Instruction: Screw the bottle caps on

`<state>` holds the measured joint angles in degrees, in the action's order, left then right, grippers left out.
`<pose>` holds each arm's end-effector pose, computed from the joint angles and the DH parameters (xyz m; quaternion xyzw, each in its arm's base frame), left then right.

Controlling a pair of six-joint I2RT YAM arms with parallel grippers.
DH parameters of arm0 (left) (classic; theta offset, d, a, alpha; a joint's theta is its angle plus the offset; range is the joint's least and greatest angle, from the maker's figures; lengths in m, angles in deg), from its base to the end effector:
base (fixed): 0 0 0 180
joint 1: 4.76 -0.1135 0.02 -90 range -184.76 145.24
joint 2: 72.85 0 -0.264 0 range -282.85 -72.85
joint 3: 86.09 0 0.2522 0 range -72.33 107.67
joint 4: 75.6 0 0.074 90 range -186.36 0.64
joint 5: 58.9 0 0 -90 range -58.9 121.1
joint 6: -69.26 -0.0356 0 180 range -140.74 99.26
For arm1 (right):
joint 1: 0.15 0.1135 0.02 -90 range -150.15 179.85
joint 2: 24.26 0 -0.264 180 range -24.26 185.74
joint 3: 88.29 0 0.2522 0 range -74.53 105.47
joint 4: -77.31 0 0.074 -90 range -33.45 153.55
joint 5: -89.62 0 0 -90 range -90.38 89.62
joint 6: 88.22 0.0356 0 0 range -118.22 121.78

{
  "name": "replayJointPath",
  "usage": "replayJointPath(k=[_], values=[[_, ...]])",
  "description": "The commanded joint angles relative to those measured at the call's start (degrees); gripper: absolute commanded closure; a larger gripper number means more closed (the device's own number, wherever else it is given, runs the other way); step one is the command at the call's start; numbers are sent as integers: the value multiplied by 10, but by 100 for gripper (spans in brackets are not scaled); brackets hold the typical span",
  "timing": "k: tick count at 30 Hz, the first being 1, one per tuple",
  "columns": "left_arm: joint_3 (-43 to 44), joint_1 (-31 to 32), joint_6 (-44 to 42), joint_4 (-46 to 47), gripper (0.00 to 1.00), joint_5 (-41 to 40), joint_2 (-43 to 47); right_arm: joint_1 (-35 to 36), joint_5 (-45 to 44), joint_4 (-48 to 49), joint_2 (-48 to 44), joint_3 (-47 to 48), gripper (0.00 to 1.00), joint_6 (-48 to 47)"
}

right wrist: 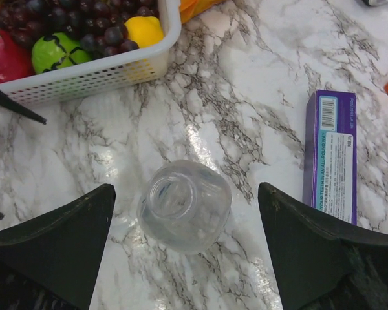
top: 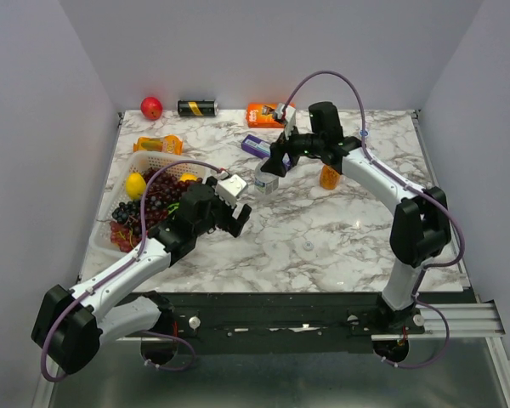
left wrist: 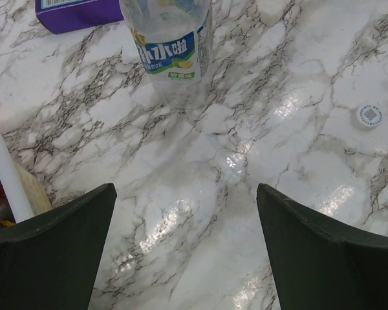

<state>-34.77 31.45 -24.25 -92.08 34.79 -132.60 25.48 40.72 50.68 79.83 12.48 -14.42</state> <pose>0.1889 -0.1412 0.2584 0.3025 0.7865 -0.1774 0.5083 0.3716 0.2042 0.3046 -0.4535 0.6946 0.3414 0.4420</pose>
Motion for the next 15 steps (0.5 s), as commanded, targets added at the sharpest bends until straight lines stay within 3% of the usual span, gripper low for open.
replayJointPath(k=[1, 15], values=[[-7, -3, -8, -1, 1, 0, 14, 10, -71, 26, 26, 31, 6, 7], [-9, -1, -18, 55, 1, 5, -21, 19, -49, 18, 7, 16, 81, 9]])
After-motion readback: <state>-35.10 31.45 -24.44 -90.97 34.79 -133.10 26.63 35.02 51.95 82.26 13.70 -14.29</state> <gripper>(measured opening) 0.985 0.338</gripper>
